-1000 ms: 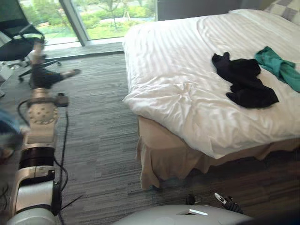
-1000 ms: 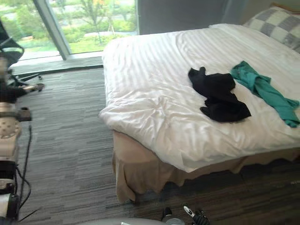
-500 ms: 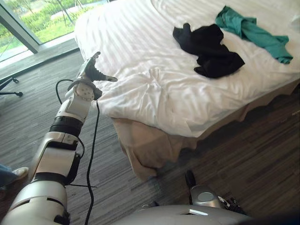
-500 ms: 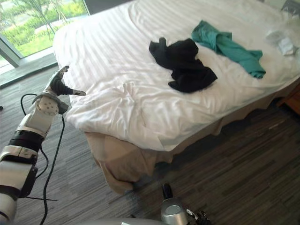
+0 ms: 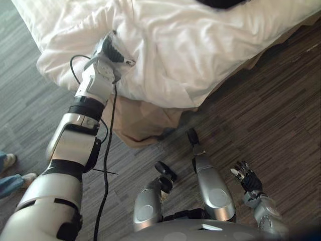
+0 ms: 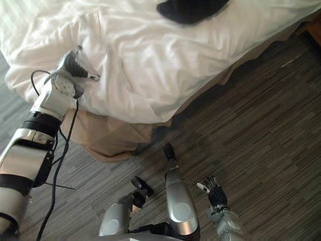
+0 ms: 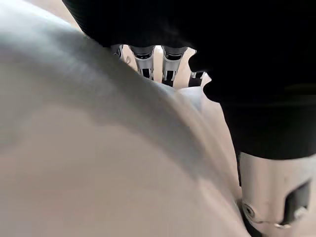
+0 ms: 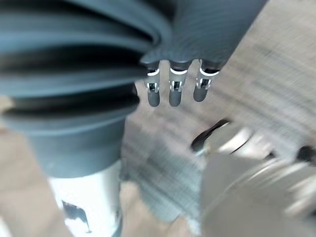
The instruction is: Tidy the bed and pick cloth on bed and put in laundry
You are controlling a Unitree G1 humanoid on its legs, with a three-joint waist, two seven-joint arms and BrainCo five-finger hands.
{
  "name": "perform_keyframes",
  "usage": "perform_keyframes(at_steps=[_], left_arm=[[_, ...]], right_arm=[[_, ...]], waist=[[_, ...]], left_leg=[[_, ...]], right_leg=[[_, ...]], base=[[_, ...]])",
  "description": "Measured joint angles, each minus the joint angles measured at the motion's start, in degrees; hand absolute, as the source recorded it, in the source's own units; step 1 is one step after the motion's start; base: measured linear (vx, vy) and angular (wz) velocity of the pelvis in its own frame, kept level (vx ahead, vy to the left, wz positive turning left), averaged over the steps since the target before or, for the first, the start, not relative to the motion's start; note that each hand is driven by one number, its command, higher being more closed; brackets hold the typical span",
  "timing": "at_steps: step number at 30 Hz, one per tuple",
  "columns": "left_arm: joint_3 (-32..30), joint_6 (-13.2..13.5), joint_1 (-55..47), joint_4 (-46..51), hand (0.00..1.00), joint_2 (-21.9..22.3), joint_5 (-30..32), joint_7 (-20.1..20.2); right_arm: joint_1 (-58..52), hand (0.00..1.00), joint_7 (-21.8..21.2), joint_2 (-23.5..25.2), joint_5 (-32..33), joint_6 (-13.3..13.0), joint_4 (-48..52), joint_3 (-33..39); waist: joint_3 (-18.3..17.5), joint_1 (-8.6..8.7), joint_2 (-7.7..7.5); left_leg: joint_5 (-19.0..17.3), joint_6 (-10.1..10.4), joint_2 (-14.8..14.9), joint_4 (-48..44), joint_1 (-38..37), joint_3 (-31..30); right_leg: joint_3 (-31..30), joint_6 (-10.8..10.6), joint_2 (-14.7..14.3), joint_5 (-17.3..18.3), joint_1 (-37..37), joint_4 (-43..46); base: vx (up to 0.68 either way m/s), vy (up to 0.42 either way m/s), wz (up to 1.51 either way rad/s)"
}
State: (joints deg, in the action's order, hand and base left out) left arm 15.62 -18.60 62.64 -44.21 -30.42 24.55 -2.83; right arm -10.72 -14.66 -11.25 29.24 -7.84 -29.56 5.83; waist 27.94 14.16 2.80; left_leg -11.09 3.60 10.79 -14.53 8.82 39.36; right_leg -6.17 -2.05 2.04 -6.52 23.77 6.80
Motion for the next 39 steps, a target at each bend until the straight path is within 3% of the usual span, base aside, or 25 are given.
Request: perform_keyframes(at_steps=[3, 7, 14, 16, 19, 21, 22, 23, 26, 28, 31, 33, 37, 39], left_arm=[[0.09, -0.61, 2.45, 0.36, 1.0, -0.29, 0.87, 0.07], [0.32, 1.43, 2.26, 0.71, 1.0, -0.95, -1.49, 0.28], [3.89, 12.27, -10.55, 7.53, 1.0, -1.79, -14.18, 2.99], [3.99, 14.99, -17.1, 11.34, 1.0, -1.75, -17.92, 4.49], [3.25, 17.73, -32.72, 20.92, 1.0, -1.5, -23.8, 6.74], [0.96, 18.49, -43.06, 26.51, 1.0, -0.94, -26.61, 8.05], [-3.97, 19.25, -53.13, 30.75, 1.0, 1.86, -29.82, 8.94], [-5.08, 19.42, -55.59, 31.65, 0.0, 3.21, -30.38, 9.09], [-7.4, 19.56, -64.26, 33.7, 0.0, 10.49, -35.81, 9.04], [-9.58, 19.15, -67.89, 33.11, 0.0, 14.01, -37.75, 9.19], [-12.79, 17.75, -70.7, 25.4, 0.0, 18.4, -39.86, 8.91], [-16.24, 17.55, -70.6, 18.83, 0.0, 20.68, -40.91, 8.51], [-23.01, 16.25, -69.63, 5.48, 0.0, 23.85, -34.13, 6.12], [-29.64, 11.06, -70.29, -7.86, 0.0, 25.52, -29.42, 2.79]], right_arm=[[1.86, 0.0, -0.12, -0.04, 0.9, -0.11, 0.91, -0.83], [2.2, 0.0, 0.15, -0.1, 0.81, 0.1, 3.01, -2.02], [0.73, 0.0, 0.37, 0.02, -4.25, 0.64, 0.98, -1.76], [0.06, 0.0, 1.24, 0.67, -5.51, 0.75, -1.06, -1.38], [-2.81, 0.0, 2.81, 2.61, -5.93, 0.78, -4.7, 0.32], [-3.78, 0.0, 3.93, 3.11, -5.93, 1.02, -8.3, 1.95], [-3.81, 0.0, 5.37, 3.79, -5.93, 1.32, -11.71, 3.85], [-3.82, 0.0, 5.73, 3.96, -5.93, 1.4, -12.59, 4.35], [-3.97, 0.0, 7.24, 4.48, -5.94, 2.05, -15.58, 4.98], [-3.64, 0.0, 7.48, 4.73, -8.99, 2.88, -16.66, 5.03], [-3.67, 0.0, 8.16, 5.16, -11.01, 4.74, -20.43, 7.11], [-3.49, 0.0, 8.52, 5.6, -11.63, 5.13, -23.84, 8.38], [-2.82, 0.0, 8.49, 6.25, -12.76, 5.0, -26.15, 9.48], [-2.83, 0.0, 7.96, 6.67, -13.87, 4.88, -26.61, 10.87]], waist=[[0.66, -0.89, -1.15], [0.66, -1.29, -1.16], [-0.35, -2.42, -0.61], [-2.11, -3.26, -0.39], [-8.11, -5.28, 0.74], [-11.57, -5.96, 1.67], [-14.6, -6.46, 2.53], [-15.21, -6.97, 2.81], [-18.38, -8.83, 3.37], [-19.26, -9.1, 3.36], [-20.32, -9.54, 2.91], [-21.26, -11.06, 1.88], [-21.68, -11.47, 0.91], [-21.66, -11.52, 0.85]], left_leg=[[-1.92, -0.34, 0.93, -3.32, 1.26, 1.23], [-3.89, -0.61, 1.73, -6.14, 1.39, 1.24], [-3.44, -0.61, 0.86, -4.7, -4.13, 0.99], [-1.85, -0.53, -0.25, -2.44, -6.45, 0.72], [1.21, 0.19, -2.46, 3.13, -9.92, -2.29], [2.8, 0.46, -3.43, 6.96, -12.28, -4.64], [3.87, 0.51, -4.1, 9.59, -13.53, -7.23], [4.04, 0.5, -4.21, 10.18, -13.91, -7.88], [4.21, 0.29, -4.73, 11.75, -14.06, -10.73], [4.23, 0.28, -4.76, 12.2, -14.38, -11.37], [4.22, 0.29, -4.73, 12.54, -15.77, -12.92], [4.15, 0.39, -4.55, 12.65, -16.15, -14.13], [4.12, 0.44, -4.19, 12.97, -17.91, -14.98], [3.88, 0.81, -3.96, 13.8, -18.89, -14.96]], right_leg=[[-0.98, -0.47, -0.04, -0.07, 1.05, 0.66], [-1.05, -0.94, 0.13, 0.2, 0.74, 1.21], [2.36, -1.99, 2.24, 2.44, -6.28, 1.76], [4.15, -1.94, 3.23, 3.25, -8.46, 1.72], [7.29, -2.05, 4.36, 4.6, -12.25, 0.66], [9.35, -2.07, 4.45, 4.67, -15.52, -1.62], [11.1, -2.1, 4.3, 4.63, -18.08, -4.12], [11.66, -2.12, 4.15, 4.57, -18.78, -4.72], [13.42, -2.09, 3.93, 4.03, -20.75, -7.56], [13.94, -2.12, 3.67, 3.46, -21.91, -9.22], [14.76, -2.16, 3.29, 3.11, -24.54, -11.3], [14.78, -2.12, 2.88, 2.67, -25.28, -12.29], [14.75, -2.14, 2.46, 2.69, -26.65, -12.3], [14.74, -2.14, 2.08, 2.69, -26.72, -12.35]], base=[[-0.01, 0.033, -0.16], [0.0, 0.008, -0.01], [0.03, 0.035, 0.26], [0.06, 0.02, 0.52], [0.1, -0.017, 0.52], [0.11, -0.037, 0.65], [0.08, -0.042, 0.55], [0.08, -0.05, 0.51], [0.01, -0.02, 0.3], [0.0, -0.024, 0.15], [0.02, -0.045, 0.08], [0.03, -0.064, -0.05], [0.0, -0.049, -0.16], [0.01, -0.039, -0.09]])
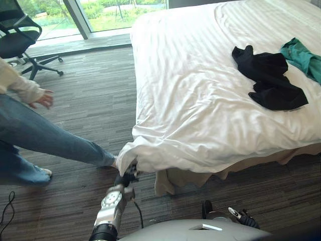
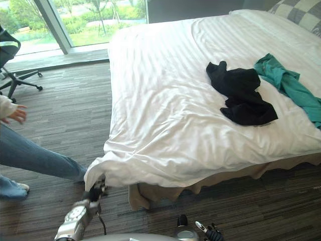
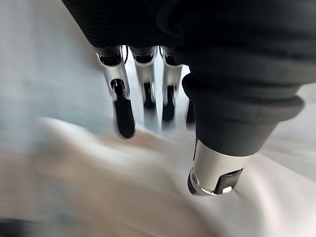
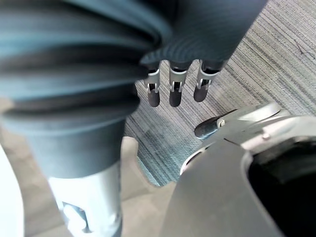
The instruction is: Tidy the bed and pick cloth on bed and put in laundry
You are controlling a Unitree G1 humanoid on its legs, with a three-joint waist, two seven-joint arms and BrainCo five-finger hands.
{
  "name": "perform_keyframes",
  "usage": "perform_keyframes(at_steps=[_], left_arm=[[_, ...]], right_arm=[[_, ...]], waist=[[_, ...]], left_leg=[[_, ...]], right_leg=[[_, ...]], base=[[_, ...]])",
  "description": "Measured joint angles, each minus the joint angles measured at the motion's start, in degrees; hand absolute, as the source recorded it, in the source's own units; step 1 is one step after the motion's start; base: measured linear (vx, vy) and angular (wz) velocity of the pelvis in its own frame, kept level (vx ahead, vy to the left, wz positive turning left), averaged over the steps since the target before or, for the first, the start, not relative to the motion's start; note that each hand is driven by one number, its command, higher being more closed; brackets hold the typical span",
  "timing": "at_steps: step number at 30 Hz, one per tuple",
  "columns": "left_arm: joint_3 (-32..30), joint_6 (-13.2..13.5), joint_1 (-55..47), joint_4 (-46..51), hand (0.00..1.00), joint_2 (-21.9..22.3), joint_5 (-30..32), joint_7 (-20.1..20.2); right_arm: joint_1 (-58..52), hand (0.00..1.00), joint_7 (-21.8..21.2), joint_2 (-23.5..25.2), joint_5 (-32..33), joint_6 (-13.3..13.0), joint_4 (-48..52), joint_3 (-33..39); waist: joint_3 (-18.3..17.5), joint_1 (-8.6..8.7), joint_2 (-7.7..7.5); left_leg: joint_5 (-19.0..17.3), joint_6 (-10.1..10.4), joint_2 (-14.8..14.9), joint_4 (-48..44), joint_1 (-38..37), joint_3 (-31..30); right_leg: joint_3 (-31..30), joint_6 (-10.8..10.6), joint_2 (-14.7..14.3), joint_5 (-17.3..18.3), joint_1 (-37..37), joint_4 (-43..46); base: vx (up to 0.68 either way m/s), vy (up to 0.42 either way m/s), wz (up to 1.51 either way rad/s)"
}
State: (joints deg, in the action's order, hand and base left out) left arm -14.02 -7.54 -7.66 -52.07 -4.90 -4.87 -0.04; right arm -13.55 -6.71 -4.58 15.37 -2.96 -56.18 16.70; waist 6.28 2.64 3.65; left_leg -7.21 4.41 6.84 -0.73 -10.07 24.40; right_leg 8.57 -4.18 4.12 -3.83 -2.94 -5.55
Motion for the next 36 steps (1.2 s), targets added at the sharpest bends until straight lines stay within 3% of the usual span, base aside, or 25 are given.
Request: perform_keyframes(at_steps=[3, 7, 13, 18, 36], left_arm=[[-6.41, -4.75, -4.05, -5.8, 0.0, 0.8, 0.66, -2.95], [-9.16, -5.12, -7.06, -6.65, 0.0, 2.36, 4.48, -1.98], [-8.3, -2.48, -6.59, -7.75, 0.0, 2.35, 1.02, -1.03], [-1.26, 1.02, -4.33, -7.71, 0.0, 1.58, -1.65, -0.22], [2.26, 1.44, -3.91, -7.9, 0.0, -0.33, -6.07, -0.34]], right_arm=[[-0.34, 0.0, -0.12, 0.76, -1.88, -0.01, -0.1, 0.92], [-0.43, 0.0, -0.52, 0.68, -2.79, 0.03, -0.39, 0.84], [-0.09, 0.0, -0.48, 0.64, -2.69, 0.22, -1.27, 0.77], [1.31, 0.0, -0.31, -0.19, -1.85, 1.41, -3.93, -0.44], [2.85, 0.0, 0.26, -0.57, -0.9, 1.19, -6.14, -2.69]], waist=[[0.32, -0.67, -0.86], [0.15, -1.99, -0.91], [-0.49, -2.04, -1.44], [-1.17, -1.96, -1.85], [-0.87, -1.98, -3.14]], left_leg=[[-0.09, 0.14, 0.15, 0.34, -0.79, -0.01], [-0.31, 0.45, 0.34, 0.66, -1.08, -0.79], [0.31, 0.88, 0.18, 1.83, -0.82, -2.36], [1.57, 0.54, 0.14, 2.58, -0.81, -4.01], [1.59, 0.59, -0.08, 2.34, -0.81, -4.54]], right_leg=[[0.24, 0.0, -0.08, 0.0, -0.74, -0.34], [1.38, 0.01, 0.35, -0.01, -1.47, -0.4], [2.53, 0.27, 0.39, 0.06, -1.38, -0.4], [4.0, 0.28, 0.18, 0.06, -1.41, -0.39], [4.21, 0.12, 0.14, -0.04, -1.57, -0.4]], base=[[-0.05, -0.029, 0.05], [-0.12, -0.038, 0.12], [-0.06, -0.035, 0.1], [0.02, -0.024, 0.13], [0.0, -0.001, 0.01]])
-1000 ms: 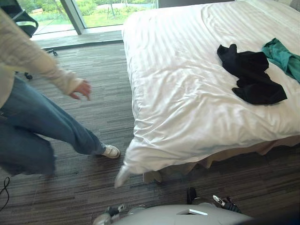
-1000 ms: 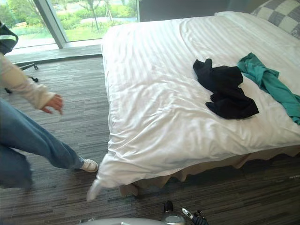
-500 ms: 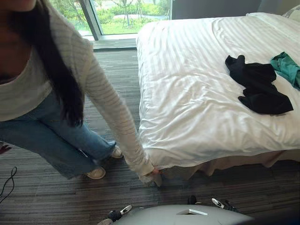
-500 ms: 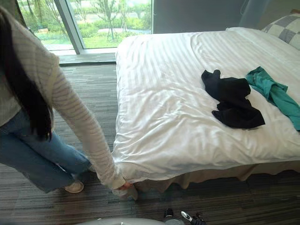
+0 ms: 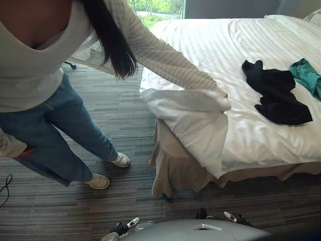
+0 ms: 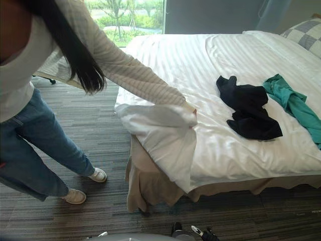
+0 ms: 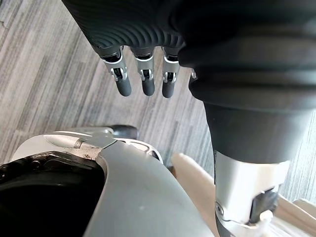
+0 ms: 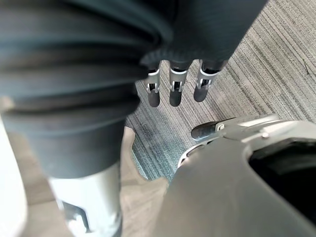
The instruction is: Tidy the bed and pick cloth on bed and put in laundry
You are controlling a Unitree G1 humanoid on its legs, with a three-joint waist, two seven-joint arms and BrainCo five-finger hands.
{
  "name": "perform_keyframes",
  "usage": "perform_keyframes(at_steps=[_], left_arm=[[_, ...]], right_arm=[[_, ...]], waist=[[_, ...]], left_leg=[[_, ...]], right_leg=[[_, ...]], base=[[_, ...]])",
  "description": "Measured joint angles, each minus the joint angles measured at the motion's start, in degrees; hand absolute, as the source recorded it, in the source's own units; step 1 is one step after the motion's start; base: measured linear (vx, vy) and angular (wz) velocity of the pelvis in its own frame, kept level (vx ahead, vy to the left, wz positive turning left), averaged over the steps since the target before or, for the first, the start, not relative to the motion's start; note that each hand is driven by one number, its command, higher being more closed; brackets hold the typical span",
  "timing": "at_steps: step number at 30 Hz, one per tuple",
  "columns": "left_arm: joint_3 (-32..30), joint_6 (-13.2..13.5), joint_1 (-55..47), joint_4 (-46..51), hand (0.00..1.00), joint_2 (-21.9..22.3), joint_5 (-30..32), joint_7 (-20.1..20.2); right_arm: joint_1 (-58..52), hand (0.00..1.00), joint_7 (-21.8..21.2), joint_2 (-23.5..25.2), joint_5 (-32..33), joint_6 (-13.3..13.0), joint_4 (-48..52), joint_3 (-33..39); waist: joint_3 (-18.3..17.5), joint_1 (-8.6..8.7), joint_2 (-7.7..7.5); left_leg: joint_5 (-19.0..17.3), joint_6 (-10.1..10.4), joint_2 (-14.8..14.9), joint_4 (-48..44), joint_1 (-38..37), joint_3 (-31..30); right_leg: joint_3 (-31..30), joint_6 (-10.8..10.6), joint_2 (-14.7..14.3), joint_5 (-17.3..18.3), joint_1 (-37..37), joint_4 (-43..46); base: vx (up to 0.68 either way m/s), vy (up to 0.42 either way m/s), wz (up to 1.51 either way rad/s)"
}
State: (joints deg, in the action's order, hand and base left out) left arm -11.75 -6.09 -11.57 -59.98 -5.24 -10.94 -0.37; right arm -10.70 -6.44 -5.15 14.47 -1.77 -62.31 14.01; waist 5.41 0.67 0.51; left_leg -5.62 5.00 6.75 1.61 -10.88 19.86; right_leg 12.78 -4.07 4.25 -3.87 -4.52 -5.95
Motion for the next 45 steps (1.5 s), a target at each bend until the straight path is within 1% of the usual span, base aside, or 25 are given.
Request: perform_keyframes(at_steps=[3, 4, 6, 10, 11, 12, 13, 15, 17, 18, 19, 21, 23, 27, 28, 30, 31, 36, 37, 38, 39, 40, 41, 43, 45], left_arm=[[-0.04, 0.18, 0.15, -1.03, 0.0, -0.07, -2.48, -0.15], [-0.05, 0.64, 0.22, -1.35, 0.0, -0.03, -4.52, -1.38], [-0.23, 1.38, 0.82, -1.58, 0.0, -0.14, -6.15, -2.73], [-3.28, 5.79, 1.96, 0.37, 0.0, 0.21, -11.56, -7.38], [-4.68, 8.1, 2.63, 1.89, 0.0, 0.14, -13.02, -9.42], [-6.26, 10.29, 3.63, 3.54, 0.0, -0.17, -13.14, -11.39], [-7.04, 11.5, 4.24, 4.37, 0.0, -0.44, -13.15, -12.39], [-9.49, 15.27, 6.67, 7.08, 0.0, -2.54, -13.03, -15.35], [-10.78, 17.36, 7.95, 8.89, 0.0, -4.31, -12.42, -17.14], [-11.41, 18.95, 9.1, 10.95, 0.0, -5.94, -11.87, -18.52], [-11.41, 19.47, 9.49, 11.79, 0.0, -6.59, -11.58, -18.95], [-11.45, 21.31, 10.9, 14.65, 0.0, -8.07, -8.04, -20.93], [-11.32, 22.07, 11.39, 17.39, 0.0, -8.31, -4.9, -22.22], [-9.39, 22.14, 12.96, 24.21, 0.0, -9.68, 2.65, -24.04], [-7.28, 21.95, 13.35, 27.33, 0.0, -11.24, 6.88, -24.22], [-5.55, 21.61, 14.34, 30.56, 0.0, -12.89, 10.44, -24.13], [-3.85, 21.46, 16.04, 33.38, 0.0, -14.83, 13.83, -23.67], [2.31, 21.35, 24.45, 36.86, 0.0, -21.78, 19.52, -19.98], [4.13, 21.27, 26.59, 36.83, 0.0, -23.23, 19.8, -19.25], [6.35, 20.7, 28.78, 36.71, 0.0, -24.83, 23.22, -18.6], [7.85, 20.34, 29.77, 36.6, 0.0, -25.86, 25.25, -18.33], [11.49, 19.88, 32.3, 36.14, 0.0, -28.12, 28.4, -18.03], [14.57, 19.43, 34.94, 35.95, 0.0, -29.85, 29.91, -17.05], [18.14, 18.64, 38.88, 34.48, 0.0, -31.56, 30.8, -15.74], [21.51, 16.82, 43.85, 31.89, 0.0, -32.38, 32.07, -13.59]], right_arm=[[0.02, 0.0, -0.01, -0.02, 0.0, 0.0, -0.01, 0.0], [0.06, 0.0, -0.01, -0.06, 0.0, 0.03, 0.0, 0.02], [0.13, 0.0, -0.01, -0.11, 0.0, 0.06, 0.0, 0.06], [0.53, 0.0, -0.05, -0.16, 0.05, 0.14, 0.01, 0.09], [0.6, 0.0, -0.09, -0.19, 0.07, 0.15, 0.01, 0.1], [0.64, 0.0, -0.13, -0.26, 0.1, 0.15, 0.02, 0.09], [0.7, 0.0, -0.17, -0.28, 0.12, 0.14, 0.02, 0.06], [0.89, 0.0, -0.25, -0.28, 0.66, 0.12, 0.06, 0.04], [0.91, 0.0, -0.26, -0.28, 0.82, 0.07, 0.23, 0.02], [0.82, 0.0, -0.23, -0.28, 1.18, 0.05, 0.25, 0.02], [0.76, 0.0, -0.22, -0.29, 1.2, 0.01, 0.26, 0.02], [0.66, 0.0, -0.15, -0.43, 1.72, -0.16, 0.42, -0.11], [0.48, 0.0, -0.09, -0.44, 2.18, -0.74, 0.76, -0.31], [-0.52, 0.0, 0.04, -0.52, 2.21, -1.19, 2.43, -1.46], [-0.61, 0.0, 0.09, -0.51, 2.23, -1.21, 2.82, -1.48], [-0.83, 0.0, 0.1, -0.52, 2.25, -1.25, 2.99, -1.49], [-1.07, 0.0, 0.12, -0.49, 2.32, -1.32, 3.08, -1.48], [-3.27, 0.0, 0.28, -0.41, 3.33, -1.76, 5.07, -1.25], [-3.52, 0.0, 0.25, -0.46, 3.34, -1.76, 5.11, -1.2], [-3.76, 0.0, 0.25, -0.5, 3.4, -1.75, 5.21, -1.01], [-3.87, 0.0, 0.23, -0.54, 3.39, -1.76, 5.29, -0.86], [-4.06, 0.0, 0.17, -0.59, 3.38, -1.75, 5.48, -0.4], [-4.42, 0.0, 0.02, -0.52, 3.38, -1.74, 6.08, 0.14], [-4.82, 0.0, -0.14, -0.53, 3.37, -1.78, 6.48, 0.43], [-5.4, 0.0, -0.47, -0.56, 3.34, -1.75, 6.46, 0.96]], waist=[[0.02, 0.01, 0.01], [0.06, 0.07, -0.01], [0.18, 0.1, -0.05], [1.09, 0.25, -0.21], [1.23, 0.28, -0.22], [1.28, 0.38, -0.15], [1.31, 0.49, -0.1], [1.45, 1.24, 0.13], [1.55, 1.67, 0.31], [1.72, 1.86, 0.44], [1.75, 1.92, 0.41], [1.91, 1.91, 0.67], [2.0, 2.16, 0.82], [2.17, 2.68, 1.11], [2.17, 3.04, 1.14], [2.17, 2.93, 1.18], [2.15, 3.03, 1.28], [2.06, 3.41, 1.92], [1.98, 3.98, 2.36], [1.75, 4.81, 2.7], [1.58, 4.9, 2.95], [1.47, 5.2, 3.33], [1.63, 5.53, 3.68], [1.87, 6.35, 4.11], [1.93, 8.21, 4.46]], left_leg=[[0.0, 0.0, 0.01, -0.03, -0.01, -0.03], [0.0, 0.0, 0.01, -0.02, -0.02, -0.03], [0.0, 0.0, 0.01, -0.01, -0.05, -0.03], [0.0, 0.01, 0.05, -0.11, -0.15, -0.06], [0.0, 0.02, 0.08, -0.12, -0.13, -0.06], [-0.02, 0.04, 0.11, -0.12, -0.13, -0.05], [-0.03, 0.06, 0.12, -0.12, -0.13, -0.05], [-0.06, 0.1, 0.17, -0.1, -0.11, -0.01], [-0.1, 0.16, 0.2, -0.1, -0.13, 0.07], [-0.13, 0.19, 0.21, -0.07, -0.13, 0.26], [-0.14, 0.21, 0.21, -0.07, -0.13, 0.36], [-0.22, 0.3, 0.21, -0.04, -0.21, 1.1], [-0.33, 0.32, 0.2, -0.04, -0.31, 1.54], [-0.46, 0.33, 0.26, -0.03, -0.52, 1.84], [-0.49, 0.34, 0.28, -0.03, -0.71, 2.03], [-0.6, 0.37, 0.31, -0.02, -1.13, 2.9], [-0.66, 0.37, 0.27, -0.07, -1.23, 3.31], [-0.91, 0.25, 0.32, -0.08, -2.0, 4.91], [-1.02, 0.26, 0.28, -0.08, -2.06, 5.17], [-1.09, 0.29, 0.21, -0.05, -2.05, 5.54], [-1.12, 0.3, 0.21, 0.02, -2.04, 5.98], [-1.14, 0.34, 0.2, 0.15, -2.04, 6.91], [-1.14, 0.35, 0.21, 0.23, -2.02, 7.65], [-1.14, 0.36, 0.2, 0.27, -1.97, 8.07], [-1.17, 0.46, 0.2, 0.26, -2.05, 8.52]], right_leg=[[0.0, 0.0, 0.0, 0.0, -0.03, 0.0], [0.01, 0.0, 0.0, 0.0, -0.03, 0.0], [0.01, 0.0, 0.0, 0.0, -0.07, 0.0], [0.02, 0.02, 0.0, -0.01, -0.21, 0.0], [0.02, 0.03, -0.03, -0.02, -0.21, 0.0], [0.02, 0.03, -0.04, -0.02, -0.21, 0.0], [0.02, 0.03, -0.05, -0.02, -0.22, 0.0], [0.01, 0.03, -0.08, -0.02, -0.2, 0.0], [-0.05, 0.02, -0.11, -0.02, -0.19, 0.0], [-0.24, 0.03, -0.15, -0.02, -0.11, 0.0], [-0.3, 0.03, -0.16, -0.02, -0.1, 0.0], [-0.96, 0.03, -0.21, -0.06, -0.09, 0.01], [-1.24, 0.02, -0.23, -0.08, -0.01, 0.01], [-1.49, 0.03, -0.33, -0.09, -0.05, 0.01], [-1.74, 0.06, -0.37, -0.11, -0.13, 0.01], [-2.65, 0.12, -0.44, -0.27, -0.08, 0.01], [-3.05, 0.07, -0.46, -0.45, 0.01, 0.01], [-4.58, 0.27, -0.5, -0.76, 0.14, 0.01], [-5.0, 0.29, -0.51, -0.78, 0.19, 0.01], [-5.61, 0.32, -0.51, -0.82, 0.46, 0.01], [-5.87, 0.34, -0.57, -0.9, 0.76, 0.01], [-6.57, 0.33, -0.73, -1.12, 1.33, 0.02], [-7.24, 0.38, -0.89, -1.32, 1.76, 0.03], [-7.57, 0.33, -1.02, -1.44, 2.05, 0.06], [-7.95, 0.33, -1.4, -1.44, 2.21, 0.24]], base=[[0.0, 0.0, 0.0], [0.0, 0.0, 0.0], [0.0, 0.0, 0.0], [0.0, 0.0, 0.0], [0.0, 0.0, 0.0], [0.0, 0.0, 0.0], [0.0, 0.0, 0.0], [0.0, 0.0, 0.0], [0.0, 0.0, -0.02], [0.0, 0.0, -0.05], [0.0, 0.0, -0.09], [0.0, 0.0, -0.12], [0.0, -0.003, -0.09], [-0.01, -0.013, -0.04], [-0.02, -0.015, -0.1], [-0.03, -0.014, -0.19], [-0.04, -0.012, -0.16], [-0.05, -0.025, -0.17], [-0.06, -0.023, -0.22], [-0.04, -0.019, -0.17], [-0.03, -0.018, -0.29], [-0.03, -0.019, -0.35], [-0.03, -0.023, -0.37], [-0.02, -0.025, -0.16], [-0.01, -0.036, -0.1]])
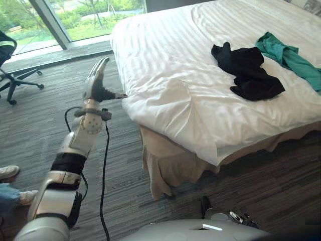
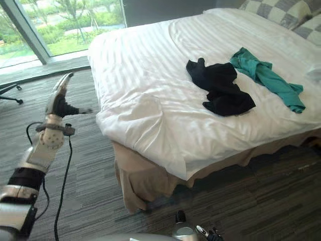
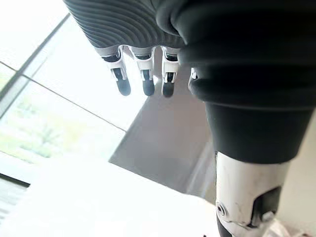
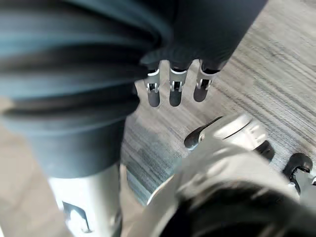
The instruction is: Tidy the bed and pick cloth on bed and put in laundry
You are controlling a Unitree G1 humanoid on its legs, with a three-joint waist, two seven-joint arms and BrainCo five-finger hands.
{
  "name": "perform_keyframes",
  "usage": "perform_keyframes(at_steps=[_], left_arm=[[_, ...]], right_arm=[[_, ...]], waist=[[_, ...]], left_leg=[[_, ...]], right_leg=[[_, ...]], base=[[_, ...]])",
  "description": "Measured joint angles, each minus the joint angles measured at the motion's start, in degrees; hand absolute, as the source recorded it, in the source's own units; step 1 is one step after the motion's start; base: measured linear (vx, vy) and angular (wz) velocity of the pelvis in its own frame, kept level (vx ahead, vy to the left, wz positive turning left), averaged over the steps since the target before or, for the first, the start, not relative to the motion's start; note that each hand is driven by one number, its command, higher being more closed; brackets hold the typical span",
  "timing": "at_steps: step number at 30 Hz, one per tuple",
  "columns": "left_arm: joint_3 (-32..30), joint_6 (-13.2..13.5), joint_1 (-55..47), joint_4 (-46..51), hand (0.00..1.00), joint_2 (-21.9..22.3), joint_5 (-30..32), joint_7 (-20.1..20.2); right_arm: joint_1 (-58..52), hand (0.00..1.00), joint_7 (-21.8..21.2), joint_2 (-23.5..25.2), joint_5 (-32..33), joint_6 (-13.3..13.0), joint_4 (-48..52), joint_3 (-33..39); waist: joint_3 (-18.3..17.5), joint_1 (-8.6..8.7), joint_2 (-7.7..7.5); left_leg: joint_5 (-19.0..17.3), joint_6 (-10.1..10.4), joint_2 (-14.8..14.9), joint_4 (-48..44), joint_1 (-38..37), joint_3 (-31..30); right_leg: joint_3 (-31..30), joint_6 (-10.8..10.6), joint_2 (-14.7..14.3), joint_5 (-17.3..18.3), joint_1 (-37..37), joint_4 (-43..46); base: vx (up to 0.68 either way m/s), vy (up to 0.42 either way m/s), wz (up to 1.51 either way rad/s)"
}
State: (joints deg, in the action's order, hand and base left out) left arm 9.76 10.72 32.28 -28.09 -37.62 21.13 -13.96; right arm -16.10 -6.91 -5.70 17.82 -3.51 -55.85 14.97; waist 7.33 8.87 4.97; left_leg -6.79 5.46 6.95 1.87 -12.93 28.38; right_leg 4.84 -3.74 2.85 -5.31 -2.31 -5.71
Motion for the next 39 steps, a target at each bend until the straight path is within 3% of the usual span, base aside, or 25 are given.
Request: perform_keyframes(at_steps=[4, 7, 9, 11, 14, 19, 20, 21, 24, 27, 31, 34, 36, 38, 39], left_arm=[[4.98, -3.09, 4.74, -1.31, 0.0, -0.68, 0.89, 2.91], [8.95, -7.09, 9.25, -5.46, 0.0, -0.45, 0.9, 5.06], [10.01, -9.43, 12.05, -7.06, 0.0, 0.61, 0.93, 5.27], [10.95, -12.38, 14.59, -8.28, 0.0, 1.67, 3.08, 5.29], [11.21, -15.23, 16.68, -9.53, 0.0, 2.26, 5.21, 5.23], [13.14, -19.56, 22.13, -10.49, 0.0, 3.67, 9.09, 5.31], [13.38, -23.08, 24.31, -11.15, 0.0, 3.74, 10.08, 5.41], [13.38, -24.24, 25.35, -11.64, 1.0, 3.86, 10.07, 5.43], [11.71, -31.02, 31.41, -11.4, 1.0, 4.27, 10.16, 7.64], [10.39, -34.57, 35.33, -10.24, 1.0, 4.44, 14.69, 12.66], [10.38, -35.57, 35.64, -10.27, 1.0, 4.8, 16.05, 15.01], [9.79, -34.87, 33.67, -10.31, 1.0, 5.12, 14.92, 15.16], [9.55, -32.4, 31.81, -10.43, 1.0, 5.36, 10.38, 13.97], [8.2, -26.18, 26.65, -9.73, 1.0, 6.09, 1.98, 12.55], [8.07, -24.76, 24.94, -8.96, 1.0, 6.37, -0.11, 12.47]], right_arm=[[-0.56, 0.0, -0.96, -0.2, 0.07, 0.02, 0.32, 0.2], [-0.52, 0.0, -2.14, -1.22, 0.33, 0.08, 1.77, 0.0], [-0.1, 0.0, -2.96, -1.71, 0.99, 0.05, 3.44, -0.46], [1.26, 0.0, -3.99, -2.64, 1.15, 0.06, 6.04, -1.19], [2.53, 0.0, -4.65, -4.24, 2.66, 0.02, 9.62, -2.63], [2.7, 0.0, -5.6, -5.71, 6.35, -0.41, 15.64, -6.98], [2.75, 0.0, -5.82, -5.62, 7.81, -0.76, 18.98, -9.08], [2.76, 0.0, -5.83, -5.61, 8.23, -0.95, 20.15, -9.57], [2.89, 0.0, -6.13, -5.76, 11.16, -2.32, 25.84, -11.19], [4.37, 0.0, -6.53, -5.69, 12.02, -2.59, 29.01, -11.72], [4.84, 0.0, -7.28, -5.57, 12.29, -2.69, 32.55, -12.59], [4.78, 0.0, -7.73, -5.58, 12.06, -2.56, 32.77, -12.68], [4.52, 0.0, -7.62, -5.58, 10.76, -2.46, 32.46, -13.06], [3.61, 0.0, -7.43, -5.38, 8.69, -2.41, 32.35, -13.47], [3.18, 0.0, -7.32, -5.36, 8.13, -2.41, 32.34, -13.38]], waist=[[0.53, 1.45, 1.24], [1.41, 3.58, 2.08], [3.18, 3.92, 2.19], [7.2, 4.94, 2.5], [11.19, 6.52, 2.15], [16.23, 6.98, 0.12], [17.57, 7.29, -1.36], [18.48, 7.37, -1.72], [21.39, 6.92, -3.08], [21.97, 5.98, -3.34], [21.99, 5.67, -3.37], [21.98, 5.77, -3.35], [21.93, 5.71, -3.26], [21.66, 5.09, -2.77], [21.46, 4.77, -2.46]], left_leg=[[-0.13, 0.23, -0.01, 0.0, 0.14, 2.72], [-0.13, 0.2, -0.23, -1.28, 2.37, 3.27], [-0.12, 0.15, -0.36, -2.85, 4.62, 4.17], [0.15, -0.29, -0.58, -3.19, 6.29, 4.68], [0.5, -0.83, -1.06, -3.19, 8.25, 6.21], [-0.32, -1.67, -0.94, -5.36, 13.03, 9.14], [-1.65, -1.51, -0.58, -7.86, 16.39, 10.09], [-1.98, -1.53, -0.2, -8.87, 17.17, 10.34], [-5.39, -2.09, 3.25, -17.4, 23.29, 11.21], [-7.74, -2.04, 6.35, -23.54, 26.39, 12.1], [-9.17, -2.07, 7.35, -25.87, 26.3, 12.15], [-9.92, -2.31, 7.07, -26.45, 25.52, 12.02], [-10.0, -2.34, 6.77, -26.27, 24.31, 11.66], [-9.86, -2.38, 6.46, -25.64, 21.84, 10.27], [-9.67, -2.41, 6.25, -25.2, 21.24, 9.89]], right_leg=[[-2.55, 0.4, -0.54, -0.41, 1.59, 0.14], [-4.09, 0.56, -0.27, -0.93, 3.79, 0.2], [-5.43, 0.7, 0.0, -1.49, 6.21, 0.66], [-6.97, 0.78, 0.18, -1.37, 9.4, 2.98], [-8.86, 0.78, 0.19, -1.37, 13.3, 5.2], [-11.29, 0.35, 0.5, -0.47, 20.62, 10.81], [-12.12, 0.19, 0.62, -0.65, 24.01, 11.88], [-12.21, 0.1, 0.63, -0.85, 24.48, 11.88], [-12.46, 0.57, -0.1, -1.34, 28.86, 13.59], [-12.67, 0.52, -1.21, -1.31, 31.2, 15.3], [-12.67, -0.06, -1.51, -0.47, 31.19, 16.97], [-12.56, 0.03, -1.02, 0.78, 30.64, 18.76], [-12.12, -0.06, -0.56, 1.29, 29.4, 19.33], [-10.54, 0.12, 0.05, 2.55, 26.52, 20.13], [-10.04, 0.09, 0.3, 2.88, 25.73, 20.27]], base=[[-0.03, -0.029, -0.34], [-0.08, -0.025, -0.18], [-0.1, -0.034, -0.27], [-0.15, -0.043, -0.21], [-0.15, -0.055, -0.33], [-0.11, -0.046, -0.2], [-0.06, -0.04, -0.15], [-0.04, -0.034, -0.14], [-0.04, -0.028, -0.08], [0.0, -0.044, -0.12], [-0.01, -0.035, -0.01], [-0.03, -0.008, 0.04], [-0.03, 0.003, 0.14], [0.0, 0.003, 0.32], [0.02, 0.0, 0.42]])
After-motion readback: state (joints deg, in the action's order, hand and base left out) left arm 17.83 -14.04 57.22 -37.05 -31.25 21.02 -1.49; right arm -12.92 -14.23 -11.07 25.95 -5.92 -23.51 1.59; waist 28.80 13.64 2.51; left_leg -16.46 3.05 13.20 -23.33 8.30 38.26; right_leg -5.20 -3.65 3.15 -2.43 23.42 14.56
